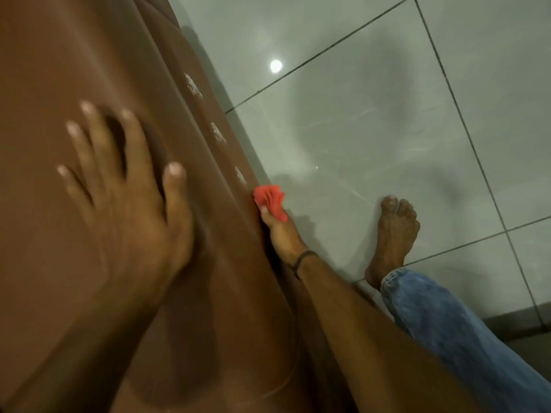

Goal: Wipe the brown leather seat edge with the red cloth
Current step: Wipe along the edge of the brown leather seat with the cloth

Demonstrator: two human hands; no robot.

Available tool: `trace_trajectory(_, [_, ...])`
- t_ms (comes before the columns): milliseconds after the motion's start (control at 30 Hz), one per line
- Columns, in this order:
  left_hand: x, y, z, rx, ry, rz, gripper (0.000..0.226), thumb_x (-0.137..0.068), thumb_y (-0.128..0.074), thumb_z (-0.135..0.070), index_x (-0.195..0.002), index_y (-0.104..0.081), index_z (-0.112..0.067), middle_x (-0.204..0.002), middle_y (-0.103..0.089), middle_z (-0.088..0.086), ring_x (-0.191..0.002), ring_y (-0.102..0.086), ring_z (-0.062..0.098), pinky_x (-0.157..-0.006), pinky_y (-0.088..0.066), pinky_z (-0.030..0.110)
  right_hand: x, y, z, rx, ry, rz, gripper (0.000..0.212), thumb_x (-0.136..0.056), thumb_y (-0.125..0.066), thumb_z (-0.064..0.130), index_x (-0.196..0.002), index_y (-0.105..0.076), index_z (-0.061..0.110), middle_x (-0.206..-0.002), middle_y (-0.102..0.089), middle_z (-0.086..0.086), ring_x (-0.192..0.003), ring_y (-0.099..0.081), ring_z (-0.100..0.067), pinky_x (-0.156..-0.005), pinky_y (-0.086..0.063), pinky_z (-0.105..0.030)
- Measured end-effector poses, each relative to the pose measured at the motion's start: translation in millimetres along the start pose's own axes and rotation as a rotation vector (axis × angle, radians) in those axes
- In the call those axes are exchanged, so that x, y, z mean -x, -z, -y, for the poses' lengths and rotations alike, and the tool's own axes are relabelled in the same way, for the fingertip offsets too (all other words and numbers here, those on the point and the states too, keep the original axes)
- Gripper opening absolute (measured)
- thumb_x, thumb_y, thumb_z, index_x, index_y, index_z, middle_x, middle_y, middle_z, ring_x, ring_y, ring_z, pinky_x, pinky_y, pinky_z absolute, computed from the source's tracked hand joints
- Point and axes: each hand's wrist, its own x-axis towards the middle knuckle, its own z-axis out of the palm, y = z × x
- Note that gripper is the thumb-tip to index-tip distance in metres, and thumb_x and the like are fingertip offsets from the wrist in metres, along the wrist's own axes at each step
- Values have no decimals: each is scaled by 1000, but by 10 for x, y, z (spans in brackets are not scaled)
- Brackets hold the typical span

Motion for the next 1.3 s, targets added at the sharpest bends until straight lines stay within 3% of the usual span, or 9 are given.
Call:
trace_trajectory(133, [-500, -115, 15, -42, -14, -47, 71, -111, -34, -42, -174, -11, -17, -182, -2, 19, -169, 0, 41, -133, -2, 66, -28, -269, 145, 137, 222, 72, 66, -103, -49, 46, -162, -43, 18, -174, -35, 2, -166, -25, -17, -137, -15, -45])
trace_trajectory(233, [-506, -187, -72, -62, 23, -68, 73, -109, -38, -38, -174, -11, -18, -182, -3, 19, -169, -1, 39, -133, -4, 66, 568, -53, -271, 25, 118, 68, 74, -96, -56, 66, -161, -44, 33, -173, -36, 14, -166, -23, -10, -137, -13, -51])
trace_trajectory(433, [-521, -292, -68, -194, 36, -80, 70, -111, -26, -42, -174, -7, -18, -182, -4, 18, -169, -3, 36, -133, -8, 65, -165, -63, 89, -22, -11, -8, 43, -112, -42, 10, -155, -50, 9, -146, -45, 32, -151, -29, -4, -125, -25, -4])
trace_trajectory(567, [-529, -351, -20, -262, 35, -105, 72, -111, -26, -45, -174, -7, -18, -182, -7, 18, -169, -7, 35, -133, -12, 64, -244, -354, 376, 12, 109, 45, 52, -108, -51, 28, -159, -49, 18, -163, -49, 8, -156, -41, -15, -136, -23, -43])
trace_trajectory(667, [-525, -374, -27, -258, 21, -112, 72, -110, -28, -44, -175, -8, -18, -182, -8, 17, -170, -7, 34, -134, -12, 64, 303, -161, 118, -13, 93, 84, 64, -101, -55, 48, -161, -44, 29, -170, -42, 14, -162, -33, -8, -136, -19, -44])
trace_trajectory(867, [-527, -398, -24, -258, 39, -86, 75, -108, -28, -45, -175, -7, -18, -182, -6, 16, -170, -6, 35, -134, -8, 63, -308, -172, 345, -34, -54, -11, 44, -113, -42, 14, -157, -45, 19, -170, -38, 2, -164, -30, -24, -136, -23, -31])
trace_trajectory(1067, [-534, -403, -21, -246, 36, -37, 77, -107, -31, -44, -174, -5, -16, -182, -2, 18, -169, -2, 37, -133, -4, 65, 121, -384, 494, -47, 91, 109, 58, -105, -54, 47, -161, -43, 33, -167, -45, 17, -156, -41, -2, -134, -29, -31])
trace_trajectory(1200, [-516, -430, -8, -237, 40, -27, 79, -107, -32, -44, -175, -2, -17, -181, 0, 18, -169, 1, 35, -133, -3, 66, 140, -109, 318, -62, -97, -27, 43, -113, -41, 14, -156, -46, 20, -170, -34, 13, -166, -22, -18, -137, -9, -33])
trace_trajectory(1300, [-529, -494, 11, -219, 26, -31, 78, -107, -29, -45, -174, 2, -18, -181, 0, 19, -168, 3, 34, -132, -1, 66, -557, -337, 735, -29, -119, 3, 46, -114, -38, 21, -160, -42, 20, -172, -30, 9, -165, -26, -22, -135, -15, -30])
